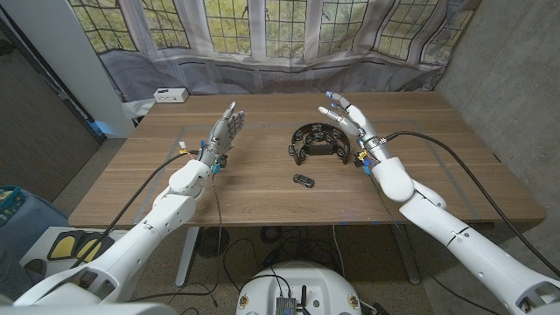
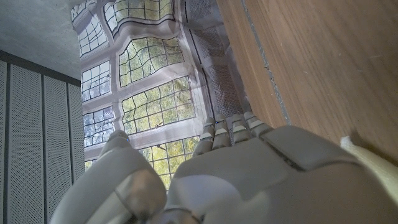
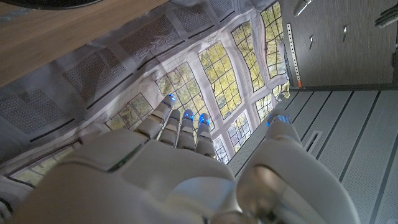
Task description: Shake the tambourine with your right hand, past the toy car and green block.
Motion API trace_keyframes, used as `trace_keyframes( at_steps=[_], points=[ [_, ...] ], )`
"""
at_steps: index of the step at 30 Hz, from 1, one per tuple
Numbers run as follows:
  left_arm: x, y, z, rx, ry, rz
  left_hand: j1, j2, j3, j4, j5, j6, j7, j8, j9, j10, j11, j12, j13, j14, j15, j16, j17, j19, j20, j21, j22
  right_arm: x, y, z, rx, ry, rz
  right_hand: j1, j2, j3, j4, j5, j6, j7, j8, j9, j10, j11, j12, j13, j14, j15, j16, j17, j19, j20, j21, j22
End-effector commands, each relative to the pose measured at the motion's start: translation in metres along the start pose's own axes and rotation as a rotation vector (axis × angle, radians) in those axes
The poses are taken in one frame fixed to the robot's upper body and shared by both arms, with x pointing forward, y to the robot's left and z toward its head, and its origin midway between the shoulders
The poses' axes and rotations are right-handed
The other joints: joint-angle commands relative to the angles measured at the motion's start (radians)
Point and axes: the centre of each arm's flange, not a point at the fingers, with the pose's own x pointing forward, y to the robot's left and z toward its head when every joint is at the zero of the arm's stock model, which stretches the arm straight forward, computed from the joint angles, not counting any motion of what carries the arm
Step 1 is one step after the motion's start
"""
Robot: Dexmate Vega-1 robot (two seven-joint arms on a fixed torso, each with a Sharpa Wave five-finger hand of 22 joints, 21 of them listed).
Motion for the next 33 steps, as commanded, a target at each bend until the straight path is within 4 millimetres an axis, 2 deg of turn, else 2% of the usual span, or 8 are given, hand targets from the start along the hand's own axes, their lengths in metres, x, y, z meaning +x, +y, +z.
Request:
trace_keyframes(
  at_steps=[1,22,33],
  points=[
    [-0.001,-0.001,0.003,0.014,0.006,-0.005,0.005,0.007,0.003,-0.006,-0.001,0.008,0.011,0.003,0.004,0.008,0.005,0.008,0.001,0.008,0.003,0.000,0.001,-0.001,0.010,0.005,0.006,0.006,0.004,0.008,-0.228,0.012,0.030,0.011,-0.001,0.005,0.001,-0.001,-0.001,0.000,0.000,0.006,0.001,-0.003,-0.003,0.005,-0.001,-0.005,0.000,0.000,0.011,-0.001,0.004,0.003],
    [0.001,-0.003,0.005,0.015,0.005,-0.006,0.009,0.013,0.005,-0.010,-0.003,0.015,0.012,0.002,0.004,0.015,0.004,0.007,0.001,0.013,0.001,-0.001,0.001,0.001,0.012,0.006,0.006,0.009,0.011,0.018,-0.406,0.032,0.055,0.015,-0.001,0.006,0.004,-0.002,-0.018,-0.007,-0.006,0.006,-0.017,-0.005,-0.013,0.006,-0.012,-0.003,-0.007,0.001,0.003,0.004,-0.001,0.003],
    [-0.002,0.000,0.006,0.020,0.002,0.002,0.011,0.015,0.006,-0.011,-0.003,0.016,0.012,0.001,0.004,0.016,0.003,0.007,0.001,0.015,0.003,-0.001,0.001,0.003,0.013,0.006,0.006,0.013,0.018,0.026,-0.524,0.035,0.123,0.019,-0.001,0.006,0.005,-0.002,0.003,-0.004,0.002,0.007,0.003,-0.005,-0.006,0.006,0.012,-0.005,0.000,0.002,0.031,0.005,0.009,0.004]
  ],
)
